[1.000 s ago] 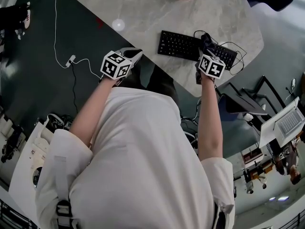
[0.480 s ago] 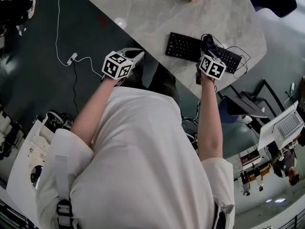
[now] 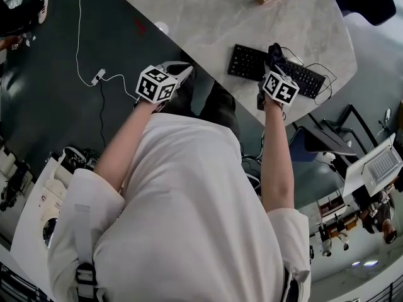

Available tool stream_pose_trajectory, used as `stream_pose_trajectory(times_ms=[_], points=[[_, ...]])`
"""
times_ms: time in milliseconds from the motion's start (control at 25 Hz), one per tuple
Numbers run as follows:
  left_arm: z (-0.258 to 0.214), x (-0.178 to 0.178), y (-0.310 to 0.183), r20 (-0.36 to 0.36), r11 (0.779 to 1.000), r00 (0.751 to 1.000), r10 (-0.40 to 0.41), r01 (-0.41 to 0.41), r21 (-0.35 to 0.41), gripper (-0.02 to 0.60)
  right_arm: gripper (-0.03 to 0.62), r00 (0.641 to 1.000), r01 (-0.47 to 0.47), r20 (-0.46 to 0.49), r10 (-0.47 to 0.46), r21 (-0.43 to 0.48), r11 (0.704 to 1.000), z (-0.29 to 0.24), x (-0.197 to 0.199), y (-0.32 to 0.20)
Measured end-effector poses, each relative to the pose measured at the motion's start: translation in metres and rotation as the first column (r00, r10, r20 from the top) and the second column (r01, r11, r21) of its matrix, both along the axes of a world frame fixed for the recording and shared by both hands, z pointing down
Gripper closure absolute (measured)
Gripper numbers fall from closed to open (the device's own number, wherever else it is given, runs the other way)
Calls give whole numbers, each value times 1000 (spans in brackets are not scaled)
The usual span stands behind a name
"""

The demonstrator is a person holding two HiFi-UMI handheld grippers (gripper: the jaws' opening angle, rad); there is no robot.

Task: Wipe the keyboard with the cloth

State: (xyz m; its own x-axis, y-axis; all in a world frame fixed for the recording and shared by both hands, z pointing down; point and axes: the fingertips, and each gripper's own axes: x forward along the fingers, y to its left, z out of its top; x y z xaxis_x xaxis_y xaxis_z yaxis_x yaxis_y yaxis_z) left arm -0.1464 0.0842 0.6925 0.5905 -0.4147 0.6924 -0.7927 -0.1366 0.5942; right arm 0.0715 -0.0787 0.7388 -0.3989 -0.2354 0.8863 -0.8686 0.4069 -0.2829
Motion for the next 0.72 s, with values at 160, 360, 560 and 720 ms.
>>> stream_pose_trajectory(times_ms=[160,360,560,720], points=[[-2,-9,0,0,1000,1000,2,-2,8,575,534,999,5,37,-5,-5,1000,-2,-22,9],[-7,-23,1,6,1000,1000,2,-3,22,575,534,996,46,76,-45,-11,999,-2,-56,23],[-12,-35,3,12,1000,1000,1,-1,29,575,534,994,73,82,-71,-26,997,-1,-78,34],[-18,-48,4,18,999,1000,4,-5,42,575,534,992,83,97,-79,-39,996,-4,-93,40]])
